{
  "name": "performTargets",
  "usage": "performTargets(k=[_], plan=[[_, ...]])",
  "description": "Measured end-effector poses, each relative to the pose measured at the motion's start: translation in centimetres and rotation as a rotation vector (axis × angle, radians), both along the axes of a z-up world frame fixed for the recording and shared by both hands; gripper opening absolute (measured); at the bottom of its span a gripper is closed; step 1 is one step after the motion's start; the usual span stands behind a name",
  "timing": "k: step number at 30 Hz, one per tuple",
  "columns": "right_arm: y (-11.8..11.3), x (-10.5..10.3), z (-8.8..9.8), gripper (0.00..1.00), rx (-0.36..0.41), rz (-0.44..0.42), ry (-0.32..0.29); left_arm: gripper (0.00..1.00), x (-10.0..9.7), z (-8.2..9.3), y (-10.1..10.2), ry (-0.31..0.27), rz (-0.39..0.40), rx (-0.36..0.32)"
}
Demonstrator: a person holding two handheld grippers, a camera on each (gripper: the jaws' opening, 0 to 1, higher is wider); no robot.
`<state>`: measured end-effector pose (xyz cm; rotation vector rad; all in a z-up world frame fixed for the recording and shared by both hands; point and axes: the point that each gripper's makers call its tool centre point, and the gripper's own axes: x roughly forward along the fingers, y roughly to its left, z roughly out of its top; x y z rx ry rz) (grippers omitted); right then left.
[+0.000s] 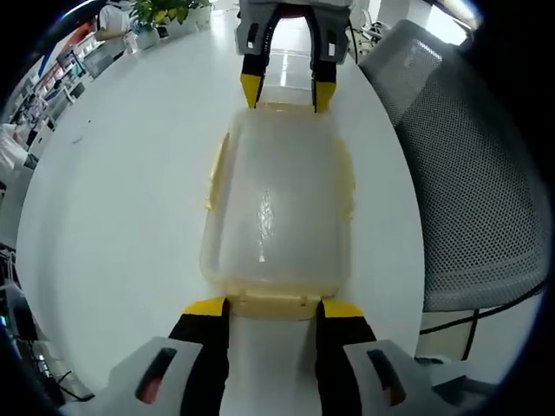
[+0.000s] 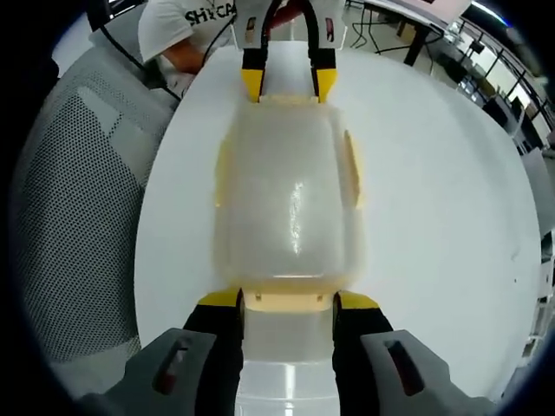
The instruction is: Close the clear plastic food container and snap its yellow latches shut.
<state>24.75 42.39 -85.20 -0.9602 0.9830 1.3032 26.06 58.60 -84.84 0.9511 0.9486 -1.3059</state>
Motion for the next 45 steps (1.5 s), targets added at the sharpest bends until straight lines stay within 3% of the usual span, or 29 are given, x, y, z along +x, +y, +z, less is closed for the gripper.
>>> performTargets(k=[11,19,21,23,26,29,35,38,45], plan=[[0.0,0.1,-0.2,0.39,-0.071,0.025,0.015,0.34,0.2,-0.1,-0.3,0.018,-0.030,-0.001],[-0.3,0.1,0.1,0.37,-0.034,0.012,0.015,0.34,0.0,-0.1,-0.4,0.005,-0.042,0.113],[-0.5,0.4,0.1,0.37,-0.037,0.020,0.013,0.34,0.0,0.0,-0.5,0.007,-0.041,0.078],[-0.1,0.0,0.7,0.37,0.002,0.014,0.049,0.34,0.0,0.2,-0.1,0.041,-0.002,0.083],[0.1,0.0,1.9,0.37,0.030,0.021,0.032,0.34,-0.1,0.8,0.1,0.003,-0.018,0.089],[-0.1,-0.5,2.3,0.37,0.041,0.040,0.029,0.34,-0.8,1.8,-0.1,0.009,-0.012,0.040],[0.0,-0.8,3.3,0.36,0.062,0.046,0.028,0.34,-1.2,3.3,-0.1,0.007,-0.004,0.011],[0.0,-0.9,3.6,0.36,0.064,0.048,0.033,0.34,-1.5,4.1,-0.1,0.039,-0.001,-0.017],[0.5,-0.6,5.3,0.36,0.089,0.034,0.022,0.34,-0.8,5.5,0.3,0.024,-0.013,-0.013]])
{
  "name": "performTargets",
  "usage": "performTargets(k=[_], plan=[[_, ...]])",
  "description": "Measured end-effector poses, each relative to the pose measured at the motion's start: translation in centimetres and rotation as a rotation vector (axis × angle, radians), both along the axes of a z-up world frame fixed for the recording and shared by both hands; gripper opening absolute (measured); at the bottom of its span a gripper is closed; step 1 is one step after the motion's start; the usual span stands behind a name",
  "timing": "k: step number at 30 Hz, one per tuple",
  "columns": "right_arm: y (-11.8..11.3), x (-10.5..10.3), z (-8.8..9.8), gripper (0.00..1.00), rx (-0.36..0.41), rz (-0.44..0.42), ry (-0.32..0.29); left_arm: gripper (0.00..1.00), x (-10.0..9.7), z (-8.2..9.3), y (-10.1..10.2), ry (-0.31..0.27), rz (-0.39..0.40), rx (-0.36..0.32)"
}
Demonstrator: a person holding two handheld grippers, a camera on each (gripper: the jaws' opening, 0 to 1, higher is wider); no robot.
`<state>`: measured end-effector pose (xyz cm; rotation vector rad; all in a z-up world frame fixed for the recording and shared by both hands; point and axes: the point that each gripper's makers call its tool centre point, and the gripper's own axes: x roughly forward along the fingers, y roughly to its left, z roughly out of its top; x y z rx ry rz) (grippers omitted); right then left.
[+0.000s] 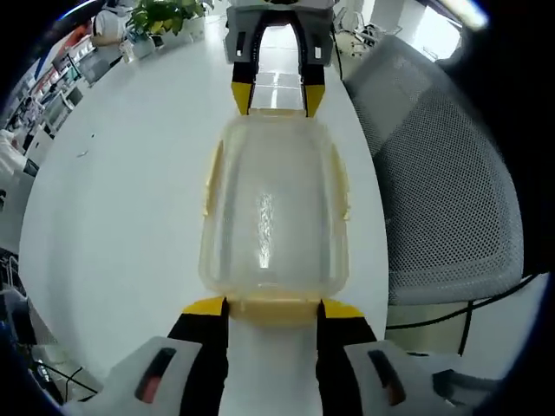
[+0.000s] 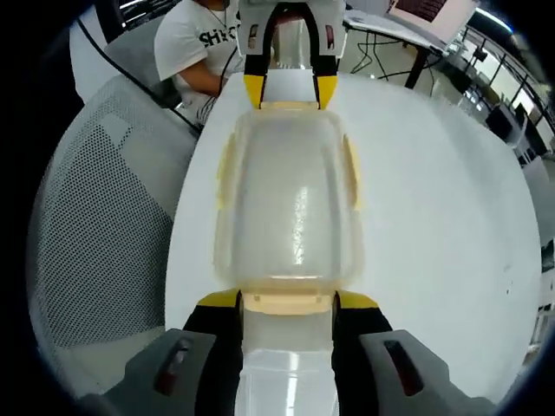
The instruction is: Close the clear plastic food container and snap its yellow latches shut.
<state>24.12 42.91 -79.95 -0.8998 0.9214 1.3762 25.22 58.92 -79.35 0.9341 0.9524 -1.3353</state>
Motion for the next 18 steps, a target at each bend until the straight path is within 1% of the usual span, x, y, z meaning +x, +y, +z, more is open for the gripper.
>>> performTargets(k=[3,8,10,13,18], plan=[[-0.2,0.5,0.8,0.36,0.002,0.005,-0.016,0.34,0.3,0.7,-0.2,-0.003,0.005,-0.013],[-0.4,0.9,1.7,0.36,0.005,-0.004,-0.019,0.34,0.8,1.7,-0.4,-0.010,0.001,-0.013],[-0.6,1.0,2.1,0.36,0.006,-0.011,-0.020,0.34,1.1,2.2,-0.6,-0.023,-0.003,-0.016],[-0.7,1.0,2.5,0.36,0.010,-0.016,-0.013,0.34,1.2,2.5,-0.7,-0.026,-0.008,-0.016],[-1.0,1.0,2.8,0.36,0.010,-0.013,0.000,0.34,1.1,2.8,-1.0,-0.012,-0.002,-0.023]])
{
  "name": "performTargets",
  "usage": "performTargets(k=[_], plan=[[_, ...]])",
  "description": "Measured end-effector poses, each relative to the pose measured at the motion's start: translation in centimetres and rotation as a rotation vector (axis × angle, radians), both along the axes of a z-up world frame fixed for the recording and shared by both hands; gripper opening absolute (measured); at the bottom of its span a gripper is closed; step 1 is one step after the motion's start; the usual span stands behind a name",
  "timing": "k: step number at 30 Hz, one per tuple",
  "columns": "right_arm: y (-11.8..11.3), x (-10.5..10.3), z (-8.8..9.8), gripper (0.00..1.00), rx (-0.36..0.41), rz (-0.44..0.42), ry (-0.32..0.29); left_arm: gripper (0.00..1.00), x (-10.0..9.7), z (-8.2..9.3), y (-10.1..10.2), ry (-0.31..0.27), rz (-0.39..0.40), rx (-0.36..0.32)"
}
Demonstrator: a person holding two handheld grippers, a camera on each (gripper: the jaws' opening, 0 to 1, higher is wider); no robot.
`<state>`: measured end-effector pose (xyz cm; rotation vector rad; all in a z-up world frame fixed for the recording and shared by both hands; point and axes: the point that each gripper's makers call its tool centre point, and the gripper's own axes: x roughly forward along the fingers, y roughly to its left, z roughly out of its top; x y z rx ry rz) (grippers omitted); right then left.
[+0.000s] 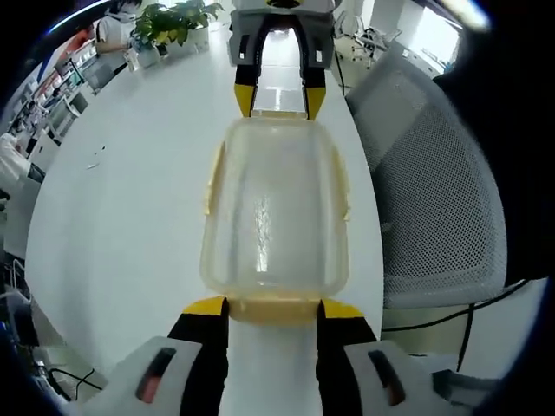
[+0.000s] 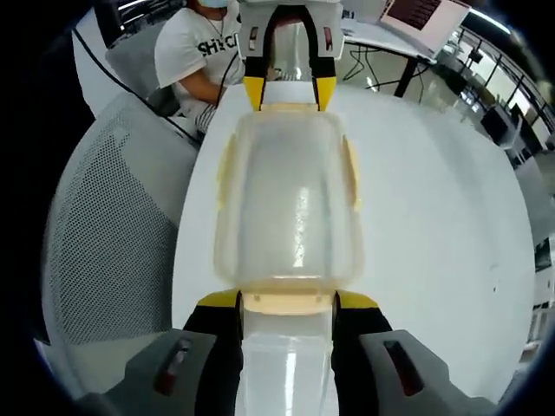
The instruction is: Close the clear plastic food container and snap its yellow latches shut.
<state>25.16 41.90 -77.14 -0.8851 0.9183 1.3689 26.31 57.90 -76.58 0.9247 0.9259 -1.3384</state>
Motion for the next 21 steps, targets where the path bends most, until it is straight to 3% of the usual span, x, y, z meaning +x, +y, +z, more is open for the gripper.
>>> performTargets(k=[13,21], plan=[[-1.1,0.2,0.2,0.36,-0.002,0.025,0.008,0.34,-0.1,-0.1,-1.1,0.004,0.036,0.008],[-2.9,0.1,0.3,0.36,-0.010,0.028,0.007,0.34,-0.1,-0.1,-2.7,-0.003,0.042,0.009]])
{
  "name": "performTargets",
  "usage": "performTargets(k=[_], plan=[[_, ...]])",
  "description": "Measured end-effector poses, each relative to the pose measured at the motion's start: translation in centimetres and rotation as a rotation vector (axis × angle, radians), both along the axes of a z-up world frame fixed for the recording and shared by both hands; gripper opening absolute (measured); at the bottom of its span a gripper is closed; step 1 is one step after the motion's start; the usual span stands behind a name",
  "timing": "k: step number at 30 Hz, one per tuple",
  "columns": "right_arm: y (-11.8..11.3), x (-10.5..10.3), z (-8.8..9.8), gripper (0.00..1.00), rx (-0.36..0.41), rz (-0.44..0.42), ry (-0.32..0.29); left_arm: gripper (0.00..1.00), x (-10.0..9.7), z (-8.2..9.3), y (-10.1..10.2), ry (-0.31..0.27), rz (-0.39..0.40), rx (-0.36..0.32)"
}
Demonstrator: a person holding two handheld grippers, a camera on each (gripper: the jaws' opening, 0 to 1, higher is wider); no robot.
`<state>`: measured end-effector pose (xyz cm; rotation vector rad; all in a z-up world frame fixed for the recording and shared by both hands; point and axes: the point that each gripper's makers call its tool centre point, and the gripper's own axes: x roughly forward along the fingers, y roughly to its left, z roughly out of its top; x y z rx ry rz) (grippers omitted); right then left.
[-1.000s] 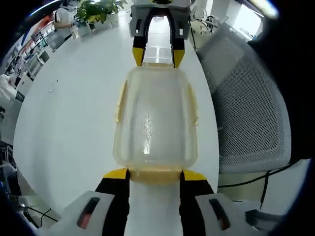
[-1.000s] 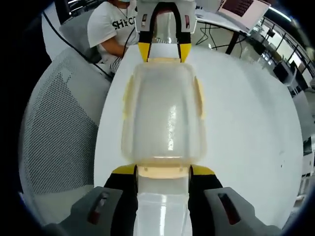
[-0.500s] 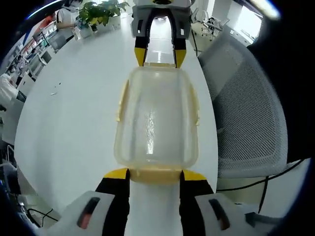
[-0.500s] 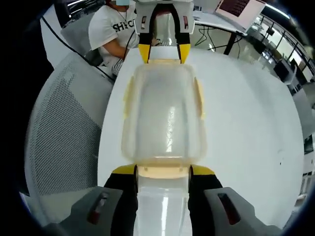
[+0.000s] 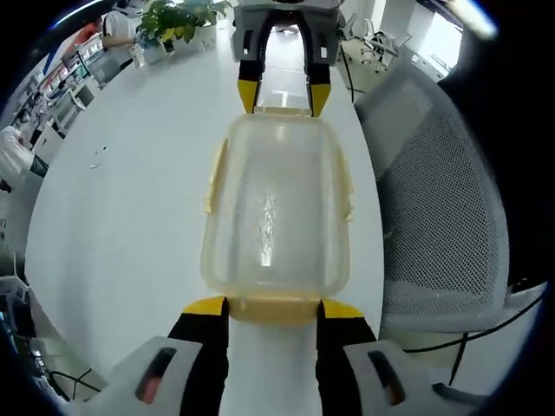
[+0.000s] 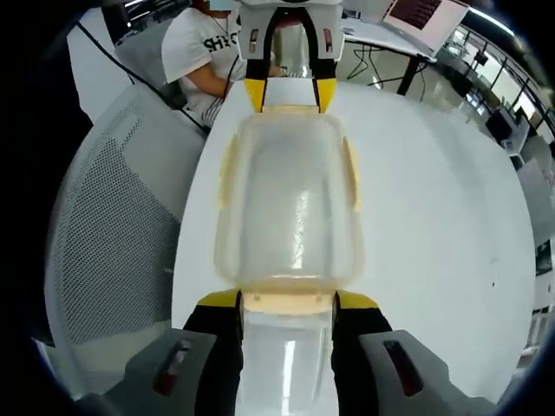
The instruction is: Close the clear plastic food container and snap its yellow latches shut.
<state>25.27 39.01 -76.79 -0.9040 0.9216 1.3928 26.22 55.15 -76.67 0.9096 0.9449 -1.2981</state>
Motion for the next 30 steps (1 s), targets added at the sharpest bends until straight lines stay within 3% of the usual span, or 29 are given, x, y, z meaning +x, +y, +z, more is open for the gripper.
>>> performTargets(k=[30], plan=[[-7.8,-0.9,-0.5,0.36,0.006,-0.031,0.009,0.33,-0.5,0.1,-7.8,0.002,-0.009,0.014]])
